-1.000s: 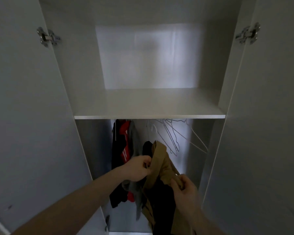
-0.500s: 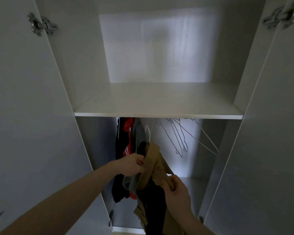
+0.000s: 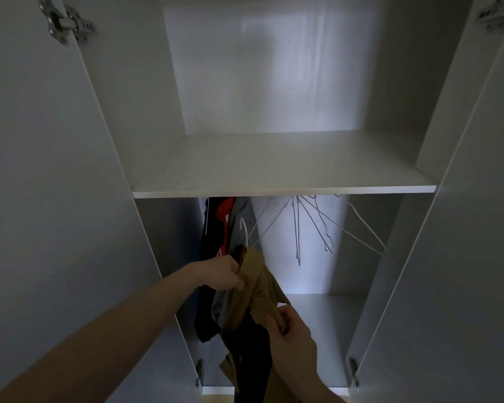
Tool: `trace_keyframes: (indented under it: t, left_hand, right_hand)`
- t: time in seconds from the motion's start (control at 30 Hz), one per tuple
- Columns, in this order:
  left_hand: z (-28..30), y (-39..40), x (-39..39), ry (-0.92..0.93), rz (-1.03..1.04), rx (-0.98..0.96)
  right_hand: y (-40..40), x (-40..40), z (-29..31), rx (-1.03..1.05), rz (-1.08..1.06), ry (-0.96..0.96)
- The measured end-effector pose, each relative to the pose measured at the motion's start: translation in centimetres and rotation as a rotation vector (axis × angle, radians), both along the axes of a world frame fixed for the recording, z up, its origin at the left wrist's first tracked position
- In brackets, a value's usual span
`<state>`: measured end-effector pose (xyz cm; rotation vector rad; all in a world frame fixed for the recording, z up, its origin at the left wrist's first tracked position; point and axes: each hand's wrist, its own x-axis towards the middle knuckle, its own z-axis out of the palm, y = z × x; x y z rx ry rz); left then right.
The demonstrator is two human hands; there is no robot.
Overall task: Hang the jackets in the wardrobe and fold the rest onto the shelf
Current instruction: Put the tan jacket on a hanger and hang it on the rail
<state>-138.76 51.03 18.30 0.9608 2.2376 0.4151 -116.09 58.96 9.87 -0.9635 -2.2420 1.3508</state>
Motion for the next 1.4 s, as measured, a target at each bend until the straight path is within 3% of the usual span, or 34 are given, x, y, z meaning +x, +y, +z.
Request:
trace_keyframes:
  t: [0.43,0.7,0.93,1.27,1.4]
  left_hand:
    - [-0.5,-0.6,-2.5,-0.131,-0.011,0.078]
    - [-2.7,3.0,-6.1,-0.009,0.233,0.250]
    - [-6.1,6.3,-8.6,0.034,0.157,0.131]
    - [-10.9,6.8,-9.3,0.316,-0.113,-0.102]
    - [-11.3,4.7,-9.2,0.648,0.040,0.076]
  right_hand:
    - [1.0,0.3,0.2,-0.140,-0.141,0.162]
    - [-0.1,3.8,2.3,-0.132,-0.090,0.243]
    - [0.6,5.7,1.6,-0.146,-0.104,0.237]
    - [0.3,7.2,2.8,-0.111,-0.127,0.219]
    - [-1.0,5.8,3.9,-0.102,-0.150,0.229]
